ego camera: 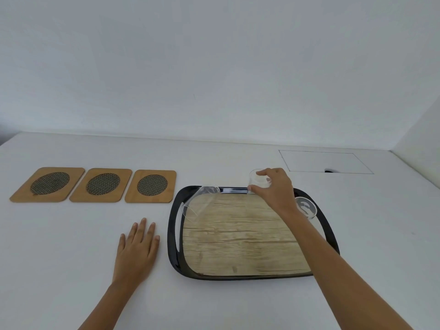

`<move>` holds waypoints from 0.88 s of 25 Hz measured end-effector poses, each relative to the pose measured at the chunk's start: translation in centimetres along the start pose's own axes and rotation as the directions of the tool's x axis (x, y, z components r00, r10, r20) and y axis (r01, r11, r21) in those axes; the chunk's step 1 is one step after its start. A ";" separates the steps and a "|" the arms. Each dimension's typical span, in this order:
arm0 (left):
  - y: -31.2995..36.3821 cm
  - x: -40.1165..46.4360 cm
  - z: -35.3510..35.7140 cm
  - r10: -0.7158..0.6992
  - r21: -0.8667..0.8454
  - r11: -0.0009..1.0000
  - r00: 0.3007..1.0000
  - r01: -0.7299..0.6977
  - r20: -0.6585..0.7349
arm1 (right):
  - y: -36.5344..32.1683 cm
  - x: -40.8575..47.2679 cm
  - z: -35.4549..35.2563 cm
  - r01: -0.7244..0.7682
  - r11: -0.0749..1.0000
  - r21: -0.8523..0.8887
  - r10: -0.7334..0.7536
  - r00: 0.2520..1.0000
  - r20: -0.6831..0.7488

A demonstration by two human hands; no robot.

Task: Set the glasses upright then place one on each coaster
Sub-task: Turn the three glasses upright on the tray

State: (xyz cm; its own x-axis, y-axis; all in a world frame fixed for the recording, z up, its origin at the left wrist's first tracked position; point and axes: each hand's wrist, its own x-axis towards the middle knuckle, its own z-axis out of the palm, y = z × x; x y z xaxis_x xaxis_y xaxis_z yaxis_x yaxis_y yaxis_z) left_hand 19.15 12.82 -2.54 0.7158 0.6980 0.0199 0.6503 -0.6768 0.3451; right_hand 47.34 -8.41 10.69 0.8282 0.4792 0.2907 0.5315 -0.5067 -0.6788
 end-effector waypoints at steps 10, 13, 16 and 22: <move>-0.2 0.1 0.4 0.001 -0.026 1.000 1.000 -0.001 -0.011 | 1.6 -5.7 1.9 -0.006 0.999 0.036 0.010 0.995 -0.102; -0.2 0.1 0.5 0.004 -0.023 1.000 1.000 -0.004 -0.010 | 1.8 -6.1 2.3 -0.025 0.999 0.035 0.028 0.995 -0.097; -0.4 0.2 0.5 0.008 -0.006 1.000 1.000 -0.008 -0.005 | 2.1 -6.3 2.4 -0.029 0.999 0.040 0.032 0.994 -0.100; -0.2 0.4 0.0 -0.026 -0.100 0.995 0.999 0.023 -0.028 | 2.2 -7.0 2.7 -0.024 0.997 0.068 0.030 0.996 -0.087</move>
State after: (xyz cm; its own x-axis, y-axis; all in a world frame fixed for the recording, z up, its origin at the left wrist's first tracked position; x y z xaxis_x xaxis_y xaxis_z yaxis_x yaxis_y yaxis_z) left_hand 19.32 13.27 -2.58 0.6913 0.7217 0.0371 0.6378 -0.6335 0.4380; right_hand 42.23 -10.94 5.36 0.8562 0.3992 0.3279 0.4979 -0.4686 -0.7297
